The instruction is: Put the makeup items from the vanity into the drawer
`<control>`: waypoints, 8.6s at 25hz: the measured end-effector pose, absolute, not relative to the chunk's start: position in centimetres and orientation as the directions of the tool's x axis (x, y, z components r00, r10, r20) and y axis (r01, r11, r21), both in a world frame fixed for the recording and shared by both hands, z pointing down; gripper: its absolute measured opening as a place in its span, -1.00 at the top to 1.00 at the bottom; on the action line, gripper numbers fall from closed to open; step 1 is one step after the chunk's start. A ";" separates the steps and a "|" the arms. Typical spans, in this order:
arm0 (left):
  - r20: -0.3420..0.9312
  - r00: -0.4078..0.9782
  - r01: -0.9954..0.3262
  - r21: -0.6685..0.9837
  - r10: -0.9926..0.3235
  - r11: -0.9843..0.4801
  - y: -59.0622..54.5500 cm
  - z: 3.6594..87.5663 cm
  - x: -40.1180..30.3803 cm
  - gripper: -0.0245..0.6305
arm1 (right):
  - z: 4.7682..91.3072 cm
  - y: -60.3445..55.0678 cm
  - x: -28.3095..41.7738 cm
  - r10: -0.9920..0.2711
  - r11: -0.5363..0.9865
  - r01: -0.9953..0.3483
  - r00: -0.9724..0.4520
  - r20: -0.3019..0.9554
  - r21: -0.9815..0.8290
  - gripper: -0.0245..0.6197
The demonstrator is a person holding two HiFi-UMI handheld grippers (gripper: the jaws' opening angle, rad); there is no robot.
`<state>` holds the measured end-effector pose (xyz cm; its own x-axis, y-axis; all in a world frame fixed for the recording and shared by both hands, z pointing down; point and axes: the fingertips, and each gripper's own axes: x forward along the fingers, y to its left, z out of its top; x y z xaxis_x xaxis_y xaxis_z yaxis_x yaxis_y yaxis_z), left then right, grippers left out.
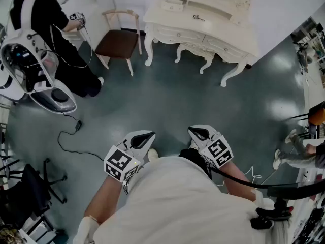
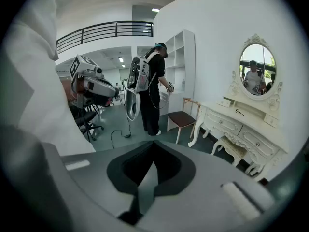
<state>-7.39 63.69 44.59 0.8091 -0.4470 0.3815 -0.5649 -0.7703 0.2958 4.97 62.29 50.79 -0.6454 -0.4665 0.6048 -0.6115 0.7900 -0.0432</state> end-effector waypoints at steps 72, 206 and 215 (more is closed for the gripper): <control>0.385 0.842 -0.508 0.325 -0.379 -0.798 -9.4 42.6 -3.2 0.93 | 56.9 -19.8 19.9 -0.633 0.631 -0.745 -0.335 0.697 0.215 0.79; 0.364 0.820 -0.551 0.297 -0.442 -0.779 -10.2 40.7 -6.2 0.93 | 50.7 -15.1 6.7 -0.503 0.736 -0.674 -0.601 0.621 -0.056 0.92; 0.356 0.858 -0.480 0.301 -0.370 -0.824 -6.0 41.4 -7.4 0.93 | 50.4 -8.0 4.5 -0.539 0.698 -0.713 -0.583 0.608 -0.064 0.92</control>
<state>-7.36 -5.99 41.40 0.8581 -0.3704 0.3557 -0.4803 -0.8239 0.3008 4.53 -8.01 50.36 -0.5828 -0.5392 0.6079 -0.7131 0.6981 -0.0644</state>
